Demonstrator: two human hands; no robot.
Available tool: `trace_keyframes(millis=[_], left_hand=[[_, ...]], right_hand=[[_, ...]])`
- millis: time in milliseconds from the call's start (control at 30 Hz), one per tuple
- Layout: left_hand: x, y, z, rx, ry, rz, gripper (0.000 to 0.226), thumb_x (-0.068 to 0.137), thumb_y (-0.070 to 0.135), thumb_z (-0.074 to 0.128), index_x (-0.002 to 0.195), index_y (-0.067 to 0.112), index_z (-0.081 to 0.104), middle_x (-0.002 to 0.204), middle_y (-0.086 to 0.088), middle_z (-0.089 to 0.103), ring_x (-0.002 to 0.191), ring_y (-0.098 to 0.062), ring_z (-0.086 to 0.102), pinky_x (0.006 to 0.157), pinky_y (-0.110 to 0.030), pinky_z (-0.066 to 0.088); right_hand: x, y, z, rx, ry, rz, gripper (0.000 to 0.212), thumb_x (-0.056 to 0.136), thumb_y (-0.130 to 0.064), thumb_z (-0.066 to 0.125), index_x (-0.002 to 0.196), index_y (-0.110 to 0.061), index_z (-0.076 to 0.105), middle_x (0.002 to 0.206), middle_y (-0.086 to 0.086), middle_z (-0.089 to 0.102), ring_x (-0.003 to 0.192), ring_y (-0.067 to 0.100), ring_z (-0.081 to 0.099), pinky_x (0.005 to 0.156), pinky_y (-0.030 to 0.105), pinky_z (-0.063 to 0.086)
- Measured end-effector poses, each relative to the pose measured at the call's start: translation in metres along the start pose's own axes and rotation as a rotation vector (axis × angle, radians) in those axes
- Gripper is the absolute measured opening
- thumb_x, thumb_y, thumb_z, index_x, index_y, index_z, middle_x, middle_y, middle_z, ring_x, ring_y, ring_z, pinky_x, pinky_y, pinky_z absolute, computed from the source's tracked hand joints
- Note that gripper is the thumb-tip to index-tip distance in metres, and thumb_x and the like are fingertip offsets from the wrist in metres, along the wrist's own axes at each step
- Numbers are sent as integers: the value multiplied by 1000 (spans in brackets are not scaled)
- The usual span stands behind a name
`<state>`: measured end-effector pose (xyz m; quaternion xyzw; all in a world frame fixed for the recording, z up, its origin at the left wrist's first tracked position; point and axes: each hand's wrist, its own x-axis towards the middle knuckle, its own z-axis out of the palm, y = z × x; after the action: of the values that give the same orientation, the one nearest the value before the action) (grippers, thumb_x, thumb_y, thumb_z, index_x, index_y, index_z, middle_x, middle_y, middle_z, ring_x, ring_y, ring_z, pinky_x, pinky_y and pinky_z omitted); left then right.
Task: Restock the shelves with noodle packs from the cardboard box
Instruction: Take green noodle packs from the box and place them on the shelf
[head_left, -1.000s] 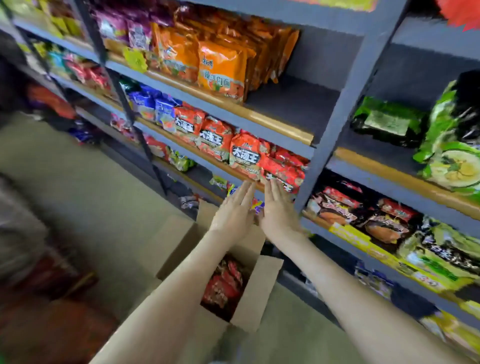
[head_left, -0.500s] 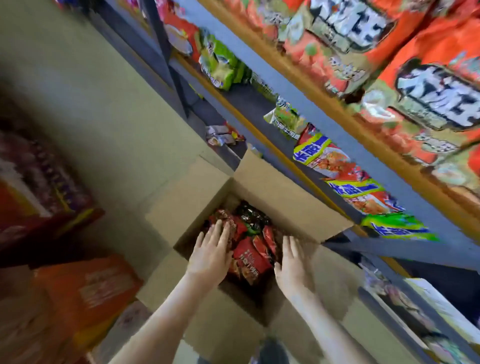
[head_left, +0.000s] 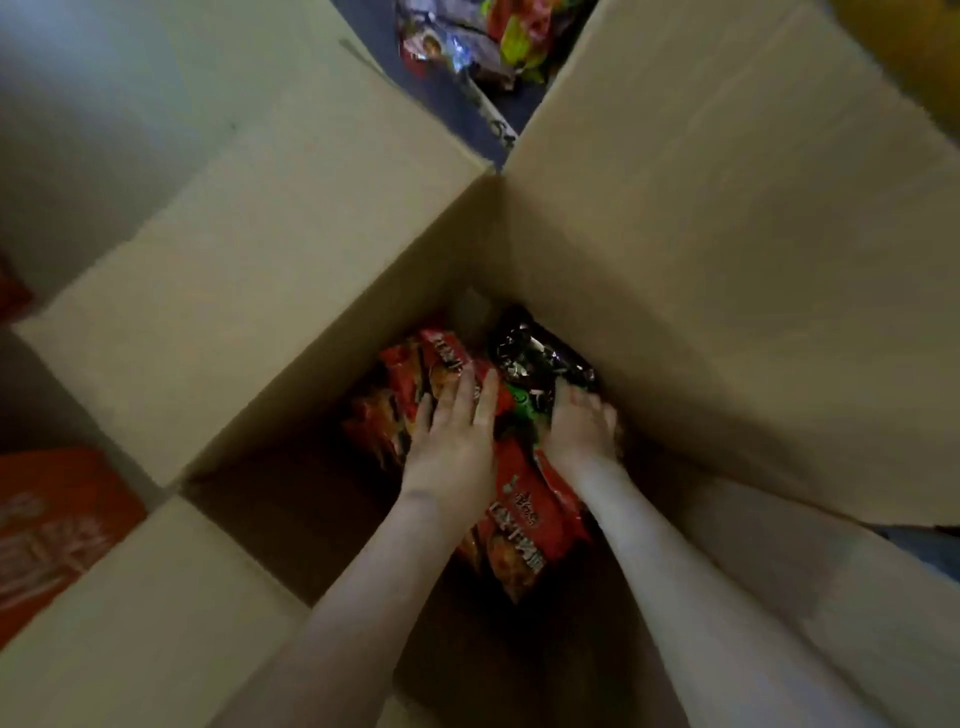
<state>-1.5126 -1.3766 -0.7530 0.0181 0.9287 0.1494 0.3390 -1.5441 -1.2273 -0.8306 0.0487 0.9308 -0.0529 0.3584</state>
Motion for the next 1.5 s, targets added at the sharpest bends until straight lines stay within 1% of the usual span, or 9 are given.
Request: trace_keyframes(millis=[267,433,633,733,867,933,1033,1233,1500], left_hand=[[17,-10,32,161,-41,-18,86,98,24,45,146,17,-26,156,-12,-25,145,-27,-19,117,-46,-7],[1,3,12,184,-1,0,86,96,19,47,148,15,-22,155,-13,-26,145,-27,-17,116,-44,-8],[-51,43,-60,343,108,172,79,99,12,40,148,13,-22,155,-12,-26,144,-26,-20,115,-44,-12],[-90,64,-106,484,151,272,75,100,15,38,149,11,-19,157,-13,-23,145,-27,-19,114,-48,-12],[-146,93,-174,611,253,434,61,98,15,42,151,7,14,156,-14,19,147,-28,11,112,-55,-10],[-178,109,-205,596,366,531,44,86,15,60,130,13,54,125,-9,57,126,-26,49,115,-53,13],[-228,134,-251,526,449,666,18,71,12,67,89,14,69,81,-4,64,81,-24,66,98,-43,48],[-338,202,-319,563,503,843,33,39,13,82,65,15,61,56,2,57,51,-19,59,52,-21,43],[-448,316,-344,560,739,961,45,37,7,85,76,10,64,63,-2,59,59,-23,61,57,-26,48]], right_hand=[[34,-5,34,-85,227,1,19,92,-14,53,111,-12,55,111,4,59,109,23,47,91,32,26],[1,-5,11,-94,338,-139,22,86,1,53,105,-10,59,103,6,62,102,25,49,87,33,26],[-91,-9,-72,-38,536,-253,28,60,1,79,82,-9,64,77,6,64,79,28,58,74,39,43],[-151,-5,-128,-29,616,-308,24,62,3,79,75,-9,63,71,5,61,73,28,58,72,34,35],[-240,7,-204,-47,673,-318,23,64,-1,82,71,-9,62,66,5,58,68,29,57,68,33,28],[-289,13,-241,-54,681,-312,24,63,-3,83,70,-11,62,65,4,57,66,29,57,66,34,27],[-356,25,-287,-63,699,-296,28,60,-5,85,66,-12,59,63,4,55,65,29,58,64,35,25],[-473,69,-351,12,824,-343,11,75,-11,70,71,-12,60,67,1,56,71,27,50,64,34,23],[-615,168,-393,87,934,-264,45,72,-33,80,110,-13,65,105,4,62,98,28,48,78,36,27]])
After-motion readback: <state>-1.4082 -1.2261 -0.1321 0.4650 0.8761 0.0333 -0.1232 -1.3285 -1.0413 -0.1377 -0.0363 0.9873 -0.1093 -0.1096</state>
